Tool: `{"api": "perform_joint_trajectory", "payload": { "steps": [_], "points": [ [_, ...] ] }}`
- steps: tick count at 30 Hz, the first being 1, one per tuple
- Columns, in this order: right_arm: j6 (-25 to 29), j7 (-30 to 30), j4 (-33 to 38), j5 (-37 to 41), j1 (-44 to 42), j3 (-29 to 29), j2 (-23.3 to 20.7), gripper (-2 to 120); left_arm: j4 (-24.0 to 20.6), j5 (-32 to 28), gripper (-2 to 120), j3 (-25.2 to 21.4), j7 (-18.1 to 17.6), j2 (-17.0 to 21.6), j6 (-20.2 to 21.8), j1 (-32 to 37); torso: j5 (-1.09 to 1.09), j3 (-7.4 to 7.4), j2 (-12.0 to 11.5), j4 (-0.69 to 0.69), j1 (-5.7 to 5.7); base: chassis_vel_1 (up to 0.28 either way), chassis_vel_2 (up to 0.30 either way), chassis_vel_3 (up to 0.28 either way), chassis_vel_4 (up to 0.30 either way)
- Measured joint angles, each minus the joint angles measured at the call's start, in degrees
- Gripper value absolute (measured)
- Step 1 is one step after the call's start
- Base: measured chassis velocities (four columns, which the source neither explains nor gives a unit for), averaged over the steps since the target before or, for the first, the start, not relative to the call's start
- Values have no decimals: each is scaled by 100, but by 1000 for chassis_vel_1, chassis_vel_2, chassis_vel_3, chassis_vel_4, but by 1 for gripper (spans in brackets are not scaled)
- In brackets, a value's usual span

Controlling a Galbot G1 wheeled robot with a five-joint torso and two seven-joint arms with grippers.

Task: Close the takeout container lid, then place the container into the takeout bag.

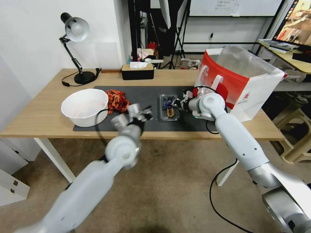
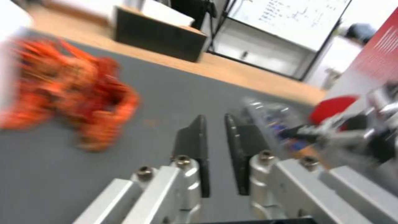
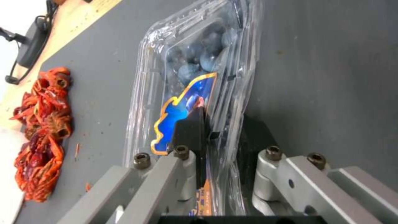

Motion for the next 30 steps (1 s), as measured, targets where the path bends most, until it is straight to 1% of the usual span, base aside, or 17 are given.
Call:
{"api": "perform_joint_trajectory", "payload": {
  "steps": [1,2,3,5,6,7,9,10,11,14,15,16,17,19,20,25,30],
  "points": [
    [-1,-9,-3,1,6,7,4,12,-79,401,20,-129,61,136,-61,265,-1,1,0,2,0,0,0,0,0],
    [-1,-9,-3,1,6,7,4,12,-79,401,20,-129,61,136,-61,265,-1,1,0,2,0,0,0,0,0],
    [-2,-16,17,14,-3,38,-3,12,-156,883,27,-233,70,259,-140,524,2,0,0,5,0,0,0,0,0],
    [-4,-7,142,53,-114,159,-76,12,-208,1401,33,-261,25,369,-207,770,0,0,0,8,0,0,0,0,0],
    [-4,29,267,90,-250,282,-163,12,-233,1698,40,-262,11,438,-241,908,3,0,0,3,0,0,0,0,0],
    [-4,29,267,90,-250,282,-163,12,-233,1698,40,-262,11,438,-241,908,3,0,0,3,0,0,0,0,0],
    [-4,75,394,142,-395,435,-258,12,-248,1963,48,-282,8,497,-306,1111,0,0,0,-6,0,0,0,0,0],
    [-4,84,448,156,-455,500,-288,12,-258,2093,53,-342,5,527,-341,1288,0,0,0,-6,0,0,0,0,0],
    [-4,84,448,156,-455,500,-288,12,-258,2093,53,-342,5,527,-341,1288,0,0,0,-6,0,0,0,0,0],
    [-1,58,496,178,-522,571,-301,12,-360,2234,67,-550,-46,556,-411,1740,0,0,0,3,0,0,0,0,0],
    [-1,6,501,179,-539,582,-294,12,-375,2410,72,-609,-77,528,-485,1922,1,0,0,4,0,0,0,0,0],
    [-1,6,501,179,-539,582,-294,12,-375,2410,72,-609,-77,528,-485,1922,1,0,0,4,0,0,0,0,0],
    [0,-66,503,171,-559,597,-284,12,-373,2713,77,-664,-121,457,-583,2114,1,0,0,4,0,0,0,0,0],
    [2,-123,510,157,-579,628,-277,12,-359,3008,84,-714,-169,370,-652,2303,1,0,0,3,-1,0,0,0,0],
    [3,-150,539,155,-612,667,-283,12,-349,3097,92,-722,-187,311,-681,2425,2,0,0,3,0,0,0,0,0],
    [6,-228,573,153,-624,704,-304,12,-322,3182,100,-722,-213,209,-722,2618,1,-1,0,1,-1,0,0,0,0],
    [15,-352,592,142,-594,715,-301,12,-275,3206,100,-722,-210,103,-758,2657,2,0,0,2,0,0,0,0,0]
  ]
}}
